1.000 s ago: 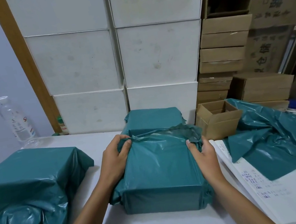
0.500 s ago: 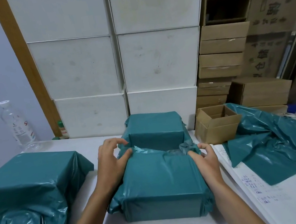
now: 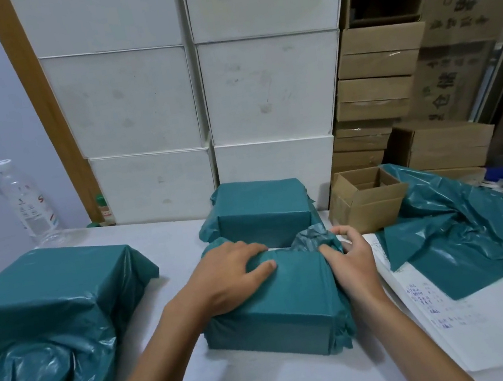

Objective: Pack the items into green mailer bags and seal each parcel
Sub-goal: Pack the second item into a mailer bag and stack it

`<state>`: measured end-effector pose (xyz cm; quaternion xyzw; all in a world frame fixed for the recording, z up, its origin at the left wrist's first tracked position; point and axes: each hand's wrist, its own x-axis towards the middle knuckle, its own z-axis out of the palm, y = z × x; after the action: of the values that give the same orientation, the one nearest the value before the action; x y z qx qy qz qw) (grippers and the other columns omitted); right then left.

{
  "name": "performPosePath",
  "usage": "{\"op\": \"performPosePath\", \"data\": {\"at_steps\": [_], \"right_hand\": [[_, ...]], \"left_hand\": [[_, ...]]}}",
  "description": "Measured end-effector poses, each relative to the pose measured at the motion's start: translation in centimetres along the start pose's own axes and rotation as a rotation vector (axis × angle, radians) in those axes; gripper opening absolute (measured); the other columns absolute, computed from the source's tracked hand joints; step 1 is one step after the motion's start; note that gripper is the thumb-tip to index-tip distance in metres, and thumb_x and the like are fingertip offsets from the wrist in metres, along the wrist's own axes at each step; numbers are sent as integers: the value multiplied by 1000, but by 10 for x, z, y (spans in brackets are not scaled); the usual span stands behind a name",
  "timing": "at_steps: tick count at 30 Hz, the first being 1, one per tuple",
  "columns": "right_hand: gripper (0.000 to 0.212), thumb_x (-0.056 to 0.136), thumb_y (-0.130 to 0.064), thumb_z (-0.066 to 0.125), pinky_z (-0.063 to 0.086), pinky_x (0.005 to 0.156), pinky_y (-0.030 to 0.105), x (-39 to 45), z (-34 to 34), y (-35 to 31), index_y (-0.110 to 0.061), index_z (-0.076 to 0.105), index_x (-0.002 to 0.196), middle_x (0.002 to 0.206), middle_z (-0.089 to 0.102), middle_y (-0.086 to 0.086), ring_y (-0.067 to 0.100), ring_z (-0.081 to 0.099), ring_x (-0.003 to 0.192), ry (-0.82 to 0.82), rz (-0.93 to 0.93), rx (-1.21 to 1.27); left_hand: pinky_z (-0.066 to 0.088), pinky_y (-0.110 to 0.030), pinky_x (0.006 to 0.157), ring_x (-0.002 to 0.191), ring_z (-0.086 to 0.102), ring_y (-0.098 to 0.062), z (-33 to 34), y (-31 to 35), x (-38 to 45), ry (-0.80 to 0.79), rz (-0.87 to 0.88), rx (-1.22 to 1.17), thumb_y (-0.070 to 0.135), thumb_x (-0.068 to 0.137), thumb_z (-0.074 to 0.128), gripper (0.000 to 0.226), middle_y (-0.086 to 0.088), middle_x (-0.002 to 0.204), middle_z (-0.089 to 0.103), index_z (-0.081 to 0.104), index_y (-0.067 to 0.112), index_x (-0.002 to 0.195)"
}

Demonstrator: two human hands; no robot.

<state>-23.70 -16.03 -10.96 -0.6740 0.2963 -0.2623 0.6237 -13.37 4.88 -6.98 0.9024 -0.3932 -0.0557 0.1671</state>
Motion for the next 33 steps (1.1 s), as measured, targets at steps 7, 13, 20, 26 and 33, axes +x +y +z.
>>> {"op": "performPosePath", "data": {"at_steps": [7, 13, 20, 26, 33], "right_hand": [[31, 95, -33, 73, 50, 87, 35, 0, -18, -30, -33, 59, 122, 117, 66, -15, 12, 64, 107, 109, -319, -481], [41, 97, -61, 52, 51, 103, 39, -19, 19, -47, -39, 67, 129, 127, 72, -16, 11, 65, 117, -451, -435, -829], [22, 88, -50, 72, 59, 89, 38, -6, 14, -20, -29, 79, 83, 90, 78, -14, 5, 71, 91, -357, -175, -420], [20, 96, -37, 74, 55, 83, 31, -7, 7, -10, -22, 82, 85, 94, 80, -6, 16, 75, 95, -333, -75, -246], [36, 105, -46, 60, 59, 82, 27, -29, -2, -2, -17, 82, 105, 102, 84, -4, 14, 79, 96, -325, 128, 10]], "left_hand": [[40, -38, 108, 121, 52, -17, 8, -7, 4, 12, -11, -11, 79, 93, 37, 65, 10, 125, 65, 58, 40, 140], [42, -39, 104, 117, 56, -19, 7, -2, 3, 30, -14, 1, 83, 77, 19, 85, 8, 121, 67, 60, 39, 137], [40, -31, 102, 114, 49, -12, 7, -4, 0, 36, -73, -174, 85, 78, 41, 76, 12, 116, 63, 64, 37, 131], [39, -22, 94, 118, 54, -4, 7, -8, -5, 123, -128, -393, 50, 95, 69, 34, 25, 113, 57, 70, 32, 123], [39, -7, 89, 114, 55, 12, 12, -16, -5, 155, -128, -538, 38, 97, 70, 18, 27, 119, 63, 73, 34, 114]]}}
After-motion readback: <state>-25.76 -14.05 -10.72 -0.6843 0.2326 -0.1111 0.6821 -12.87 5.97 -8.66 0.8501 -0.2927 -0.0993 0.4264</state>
